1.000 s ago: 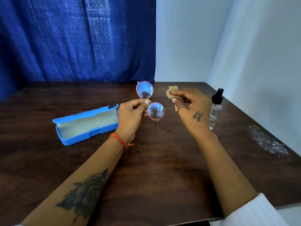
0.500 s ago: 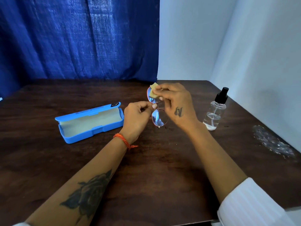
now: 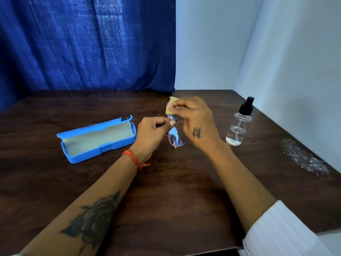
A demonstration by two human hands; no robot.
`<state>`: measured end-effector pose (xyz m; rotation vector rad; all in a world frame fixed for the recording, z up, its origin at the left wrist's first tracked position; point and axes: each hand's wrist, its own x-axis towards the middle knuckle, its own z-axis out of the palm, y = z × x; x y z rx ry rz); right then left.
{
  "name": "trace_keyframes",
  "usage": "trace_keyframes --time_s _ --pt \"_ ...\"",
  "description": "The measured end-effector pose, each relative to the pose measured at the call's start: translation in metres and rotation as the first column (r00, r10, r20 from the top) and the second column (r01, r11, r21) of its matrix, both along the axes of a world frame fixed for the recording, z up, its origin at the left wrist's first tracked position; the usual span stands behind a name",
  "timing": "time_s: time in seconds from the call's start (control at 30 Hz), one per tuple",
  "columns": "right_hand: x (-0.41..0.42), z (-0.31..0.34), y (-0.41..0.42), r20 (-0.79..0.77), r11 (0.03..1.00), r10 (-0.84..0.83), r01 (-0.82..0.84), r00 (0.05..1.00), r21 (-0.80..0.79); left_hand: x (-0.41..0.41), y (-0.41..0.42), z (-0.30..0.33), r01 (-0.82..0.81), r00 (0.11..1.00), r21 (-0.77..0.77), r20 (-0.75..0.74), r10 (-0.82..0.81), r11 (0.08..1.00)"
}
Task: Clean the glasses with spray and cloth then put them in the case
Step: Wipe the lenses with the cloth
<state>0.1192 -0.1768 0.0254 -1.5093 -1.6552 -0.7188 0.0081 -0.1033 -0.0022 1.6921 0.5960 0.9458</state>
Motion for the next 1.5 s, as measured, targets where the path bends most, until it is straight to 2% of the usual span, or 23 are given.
trace_keyframes --time_s 0.1,0.27,0.4,0.57,0.7,0.8,0.97,1.13,1.23,1.33,1.4,1.5 --pt "0.002 0.000 -0.002 0.004 0.999 0.020 -0.020 1.000 -0.043 -0.002 0.001 0.002 0.011 1.000 -0.018 -0.005 -0.011 1.000" --pt "0.011 0.004 -0.006 -0.144 0.999 -0.037 0.040 0.989 0.016 -0.001 -0.001 0.005 0.006 1.000 -0.048 0.025 -0.004 0.999" --pt "0.002 0.001 0.000 -0.068 0.993 -0.080 0.086 0.994 0.077 0.001 -0.002 0.002 0.033 0.999 -0.012 -0.023 -0.033 0.999" --pt "-0.003 -0.005 0.004 0.030 1.000 0.004 -0.003 1.000 -0.016 -0.002 0.000 0.002 0.023 0.999 0.029 -0.030 -0.022 0.999" --pt "0.004 -0.001 -0.002 -0.139 0.998 0.046 -0.051 0.989 -0.031 -0.003 0.000 0.003 0.021 1.000 -0.010 -0.006 -0.021 1.000" --pt "0.008 0.002 -0.005 -0.171 1.000 -0.008 0.010 0.985 0.013 -0.001 -0.001 0.004 0.017 1.000 -0.022 0.004 -0.017 1.000" --pt "0.006 0.000 -0.001 -0.060 0.992 -0.103 0.108 0.993 0.072 0.000 -0.003 0.003 0.023 0.999 0.011 -0.032 -0.023 1.000" --pt "-0.004 -0.006 0.002 0.062 1.000 -0.001 -0.001 0.998 0.028 -0.002 0.000 0.001 0.026 0.998 0.067 -0.056 -0.022 0.997" --pt "0.000 -0.005 0.001 -0.080 0.997 0.077 -0.077 0.994 0.001 -0.002 0.004 0.000 0.002 0.998 0.056 -0.056 0.001 0.998" --pt "0.007 -0.002 -0.004 -0.214 0.999 0.049 -0.048 0.976 0.008 -0.002 0.003 0.002 -0.010 1.000 0.021 -0.024 0.010 1.000" --pt "0.009 0.000 -0.004 -0.225 0.999 0.005 0.005 0.974 0.045 -0.001 0.002 0.003 -0.010 1.000 0.016 -0.015 0.010 1.000" --pt "0.006 -0.002 -0.002 -0.154 0.993 -0.050 0.067 0.987 0.102 0.000 0.001 0.003 -0.002 1.000 0.025 -0.024 0.002 1.000"
